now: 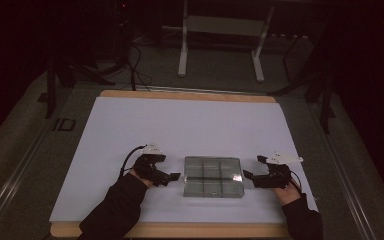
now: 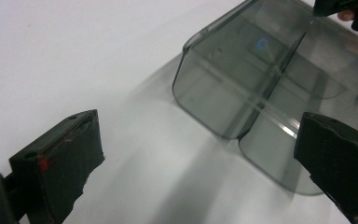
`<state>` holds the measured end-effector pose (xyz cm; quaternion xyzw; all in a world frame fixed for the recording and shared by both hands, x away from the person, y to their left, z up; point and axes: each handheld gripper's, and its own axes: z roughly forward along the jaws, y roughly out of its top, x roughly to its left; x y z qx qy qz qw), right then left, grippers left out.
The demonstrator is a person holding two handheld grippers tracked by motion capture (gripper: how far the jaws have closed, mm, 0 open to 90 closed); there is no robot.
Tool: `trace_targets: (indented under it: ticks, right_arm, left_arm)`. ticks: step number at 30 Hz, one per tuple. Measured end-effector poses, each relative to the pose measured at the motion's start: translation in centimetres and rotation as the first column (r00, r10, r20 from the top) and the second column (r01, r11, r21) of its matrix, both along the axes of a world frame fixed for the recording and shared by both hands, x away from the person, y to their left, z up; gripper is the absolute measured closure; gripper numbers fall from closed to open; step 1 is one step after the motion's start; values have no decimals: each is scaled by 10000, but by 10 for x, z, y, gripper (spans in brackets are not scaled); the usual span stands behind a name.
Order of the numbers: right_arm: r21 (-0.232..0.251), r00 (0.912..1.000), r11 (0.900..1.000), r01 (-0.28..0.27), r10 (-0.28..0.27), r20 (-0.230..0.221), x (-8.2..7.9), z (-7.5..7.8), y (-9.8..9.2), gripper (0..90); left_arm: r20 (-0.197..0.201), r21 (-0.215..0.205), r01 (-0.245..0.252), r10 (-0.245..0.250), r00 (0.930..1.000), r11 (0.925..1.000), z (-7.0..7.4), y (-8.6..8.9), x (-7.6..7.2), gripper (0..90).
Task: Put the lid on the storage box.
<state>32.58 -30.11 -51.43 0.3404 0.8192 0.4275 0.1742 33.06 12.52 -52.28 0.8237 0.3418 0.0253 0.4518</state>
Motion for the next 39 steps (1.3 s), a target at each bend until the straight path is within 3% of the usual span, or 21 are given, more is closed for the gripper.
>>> trace_targets:
  ticks: [20,34,39]
  right_arm:
    - [-291,9992,9990,351,-357,-187,-13,-12,-21,158]
    - [-363,9947,9941,1025,-1027,-39,-30,-16,-41,155]
    - [-432,9909,9900,1345,-1347,2,-33,-17,-46,155]
  left_arm:
    - [-57,575,-423,427,9991,9975,-13,32,-16,26]
    - [-51,707,-884,890,9960,9936,-13,50,-30,26]
    - [97,1020,-1105,1101,9939,9886,-13,54,-36,26]
